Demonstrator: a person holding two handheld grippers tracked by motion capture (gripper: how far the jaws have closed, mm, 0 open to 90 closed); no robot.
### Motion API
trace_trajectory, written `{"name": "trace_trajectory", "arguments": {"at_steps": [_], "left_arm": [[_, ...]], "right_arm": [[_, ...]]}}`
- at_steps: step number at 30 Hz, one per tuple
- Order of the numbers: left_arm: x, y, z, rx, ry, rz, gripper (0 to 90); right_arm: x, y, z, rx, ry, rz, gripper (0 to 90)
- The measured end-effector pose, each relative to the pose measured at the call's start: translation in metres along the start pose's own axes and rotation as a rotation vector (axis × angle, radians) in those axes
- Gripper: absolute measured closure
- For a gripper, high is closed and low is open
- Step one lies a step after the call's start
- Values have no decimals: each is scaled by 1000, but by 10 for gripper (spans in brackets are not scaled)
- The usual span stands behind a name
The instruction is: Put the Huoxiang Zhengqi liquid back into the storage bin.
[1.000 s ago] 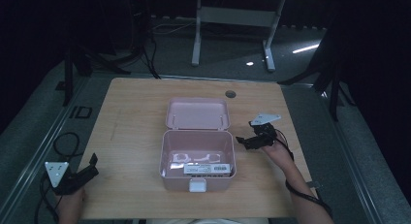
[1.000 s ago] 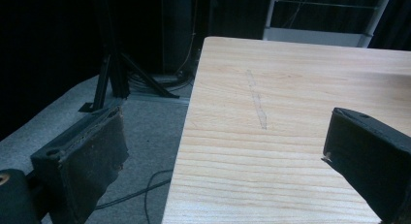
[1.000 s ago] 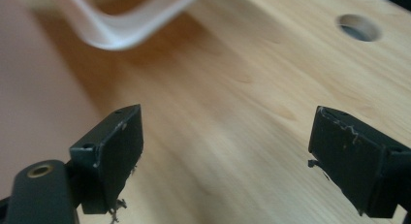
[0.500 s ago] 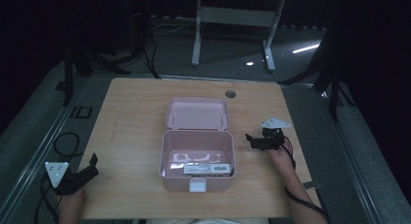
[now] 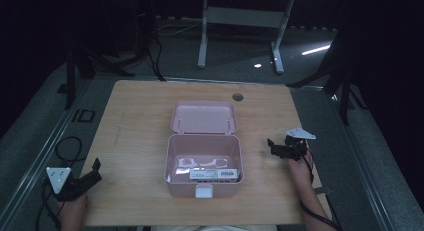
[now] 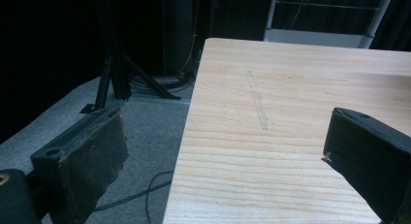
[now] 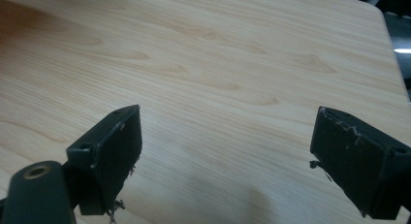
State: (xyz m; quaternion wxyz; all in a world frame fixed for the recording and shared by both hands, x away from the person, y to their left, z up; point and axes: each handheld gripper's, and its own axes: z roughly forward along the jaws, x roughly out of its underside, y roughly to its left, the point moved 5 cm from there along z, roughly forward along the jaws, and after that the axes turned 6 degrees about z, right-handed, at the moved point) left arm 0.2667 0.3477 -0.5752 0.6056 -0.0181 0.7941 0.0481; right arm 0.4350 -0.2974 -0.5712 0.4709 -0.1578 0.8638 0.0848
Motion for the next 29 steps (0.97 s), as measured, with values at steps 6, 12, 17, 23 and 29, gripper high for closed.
{"name": "trace_trajectory", "arguments": {"at_steps": [6,12,17,23,29], "left_arm": [[0,-1,0,0,-2,2,21],[0,0,0,-2,-3,1,22],[0,0,0,-2,-3,1,22],[0,0,0,-1,-3,-1,21],[0,0,0,0,-3,-1,21]], "right_arm": [[5,-9,-11,3,-12,40,110],[12,-25,-19,42,-13,98,110],[18,-33,-24,58,-7,119,110],[20,-36,-24,61,-12,128,110],[21,-34,-22,60,12,108,110]]}}
